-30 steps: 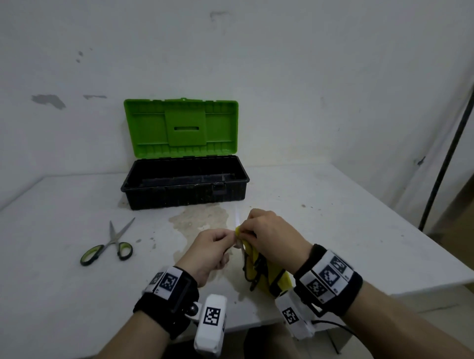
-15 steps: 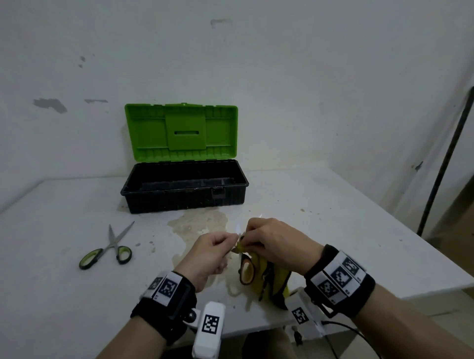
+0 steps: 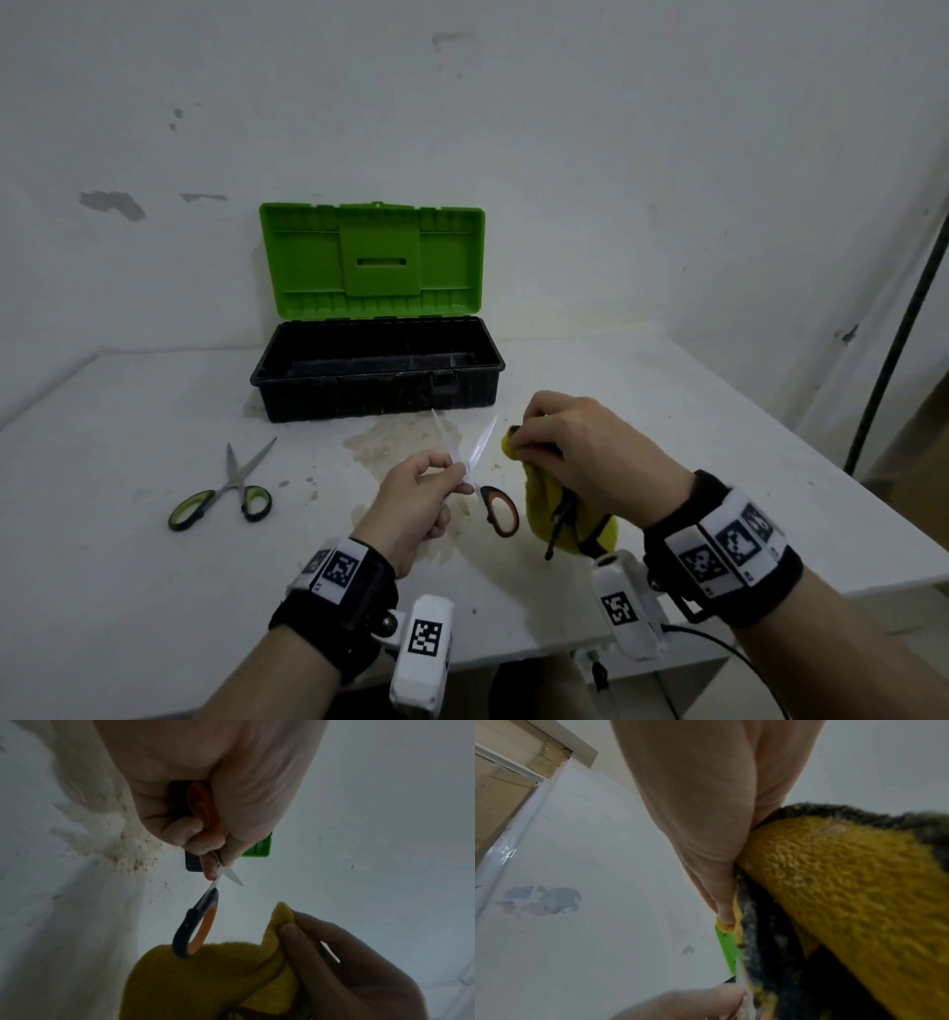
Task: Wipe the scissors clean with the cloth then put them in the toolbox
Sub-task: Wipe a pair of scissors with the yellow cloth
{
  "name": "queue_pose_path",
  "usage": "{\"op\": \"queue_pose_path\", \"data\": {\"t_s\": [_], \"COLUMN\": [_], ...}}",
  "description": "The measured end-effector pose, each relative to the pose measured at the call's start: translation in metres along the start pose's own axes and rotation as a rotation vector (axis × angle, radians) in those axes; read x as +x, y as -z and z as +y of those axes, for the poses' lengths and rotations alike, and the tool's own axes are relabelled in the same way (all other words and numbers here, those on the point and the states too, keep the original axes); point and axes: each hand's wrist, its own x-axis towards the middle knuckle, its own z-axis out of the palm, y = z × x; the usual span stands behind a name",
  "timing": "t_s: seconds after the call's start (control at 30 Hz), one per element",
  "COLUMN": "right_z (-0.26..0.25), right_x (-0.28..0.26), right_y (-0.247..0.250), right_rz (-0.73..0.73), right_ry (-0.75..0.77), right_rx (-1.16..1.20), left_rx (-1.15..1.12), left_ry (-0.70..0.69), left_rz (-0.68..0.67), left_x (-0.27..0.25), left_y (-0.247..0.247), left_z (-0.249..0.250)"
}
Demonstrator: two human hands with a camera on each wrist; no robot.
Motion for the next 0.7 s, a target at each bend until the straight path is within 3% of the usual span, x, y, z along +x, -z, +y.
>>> {"op": "queue_pose_path", "data": {"t_s": [0.23, 0.43, 0.6, 0.7], "right_z": [-0.022, -0.024, -0.03, -0.032], "right_x": [0.014, 0.008, 0.01, 0.013], "right_y": [-0.044, -0.054, -0.047, -0.048], "right_rz": [-0.086, -0.175, -0.028, -0.029], "right_ry": [-0.057, -0.079, -0.077, -0.091], "right_rx": [-0.083, -0.116, -0.053, -0.039], "left_rx": [0.013, -0.024, -0.048, -0.099], "left_ry": [-0.069, -0.137, -0.125, -0.07], "left_rz": [-0.027, 0.051, 0.004, -0.02], "left_x": [-0.01, -0.008, -0.01, -0.012], "left_y": [-0.008, -0.005, -0.01, -0.013], "left_z": [0.008, 0.012, 0.011, 0.009]}}
